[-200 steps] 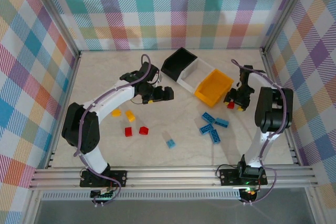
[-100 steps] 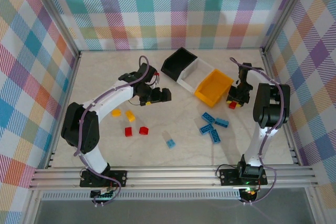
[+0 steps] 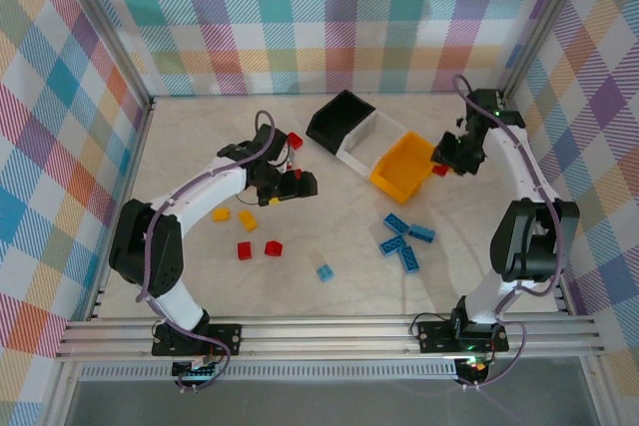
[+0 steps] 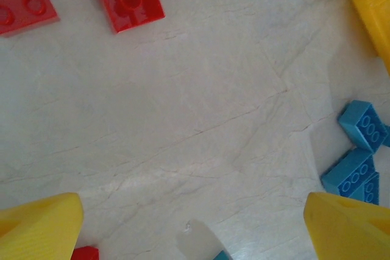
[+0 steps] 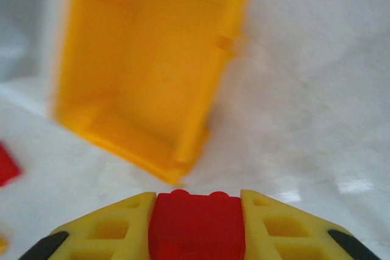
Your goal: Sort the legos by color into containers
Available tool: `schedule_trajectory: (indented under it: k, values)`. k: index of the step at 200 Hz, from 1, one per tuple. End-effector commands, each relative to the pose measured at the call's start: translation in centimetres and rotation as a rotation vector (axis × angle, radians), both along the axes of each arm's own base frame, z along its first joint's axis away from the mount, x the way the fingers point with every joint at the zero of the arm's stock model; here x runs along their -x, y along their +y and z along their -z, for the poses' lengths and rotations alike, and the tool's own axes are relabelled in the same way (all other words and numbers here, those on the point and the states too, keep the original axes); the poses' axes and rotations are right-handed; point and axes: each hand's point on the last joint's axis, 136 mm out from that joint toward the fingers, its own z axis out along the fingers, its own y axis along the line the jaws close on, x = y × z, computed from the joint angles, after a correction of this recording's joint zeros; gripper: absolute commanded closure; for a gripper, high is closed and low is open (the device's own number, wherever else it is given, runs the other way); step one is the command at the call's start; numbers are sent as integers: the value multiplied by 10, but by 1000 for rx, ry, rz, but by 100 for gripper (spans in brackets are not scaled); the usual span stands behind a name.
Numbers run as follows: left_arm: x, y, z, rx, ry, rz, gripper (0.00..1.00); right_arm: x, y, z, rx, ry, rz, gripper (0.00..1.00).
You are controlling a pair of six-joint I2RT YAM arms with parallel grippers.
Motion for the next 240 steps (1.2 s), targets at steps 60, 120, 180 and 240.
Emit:
schedule_trajectory:
  k: [60,120,180,240]
  values:
    - [25,42,-3,-119,28,-47,7,-45,54,45,-55,95,-78,65]
    - [56,33,1,-66,62,54,8,-50,53,40,-23,85,-125,39]
    - [65,49,13,-184,47,-11,8,46,118,26,-40,106,-394,32]
    - [61,94,8,-192,45,-222,6,201,231,90,39,225,-797,22]
